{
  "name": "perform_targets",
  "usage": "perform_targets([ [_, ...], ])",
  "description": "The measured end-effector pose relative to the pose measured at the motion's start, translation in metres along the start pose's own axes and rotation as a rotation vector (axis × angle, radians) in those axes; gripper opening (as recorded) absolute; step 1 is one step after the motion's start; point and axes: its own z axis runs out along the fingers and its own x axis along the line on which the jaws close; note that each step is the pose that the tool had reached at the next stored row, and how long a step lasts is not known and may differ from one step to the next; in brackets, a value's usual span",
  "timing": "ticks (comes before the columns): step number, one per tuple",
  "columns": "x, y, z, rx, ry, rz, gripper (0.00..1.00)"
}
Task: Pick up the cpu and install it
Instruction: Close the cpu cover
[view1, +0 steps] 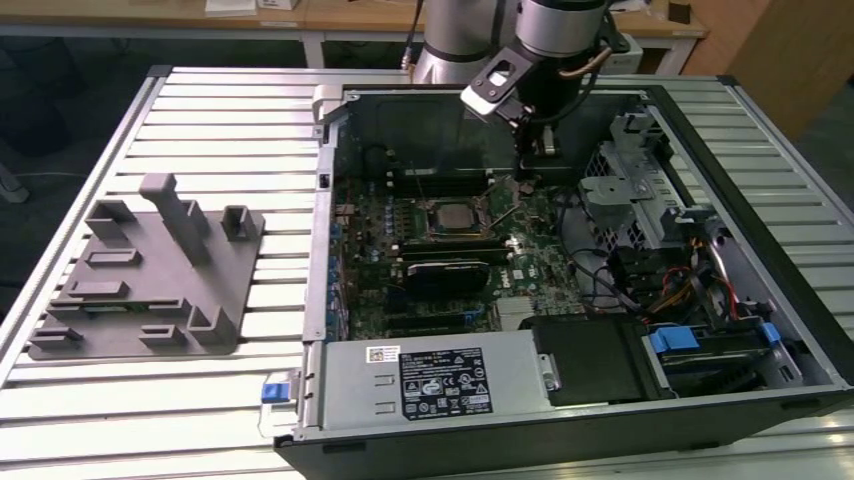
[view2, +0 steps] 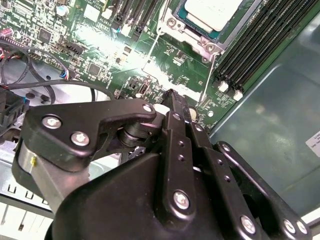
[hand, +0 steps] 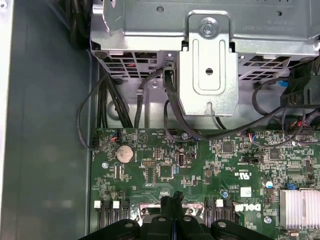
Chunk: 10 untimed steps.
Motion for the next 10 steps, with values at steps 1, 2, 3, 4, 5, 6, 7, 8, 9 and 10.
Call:
perform_targets([
  [1,0.0000,0.0000,0.0000,0.0000,-0.0001,0.000,0.11],
  [2,0.0000,0.0000,0.0000,0.0001,-0.0001,0.000,0.11],
  [3,0.0000,0.0000,0.0000,0.0001,-0.0001,0.000,0.11],
  [4,0.0000,0.0001,0.0000,0.0000,0.0000,0.000,0.11],
  [5,0.0000,0.0001,0.0001,0.0000,0.0001,0.000,0.11],
  [6,0.0000,0.0004,0.0004,0.0001,0.0004,0.000,0.11],
  [7,0.0001,0.0008,0.0009,0.0001,0.0006,0.000,0.11],
  [8,0.0000,0.0011,0.0013,0.0002,0.0003,0.000,0.11],
  [9,0.0000,0.0014,0.0017,0.0003,0.0001,0.000,0.11],
  [10,0.0000,0.0017,0.0023,0.0003,0.0002,0.000,0.11],
])
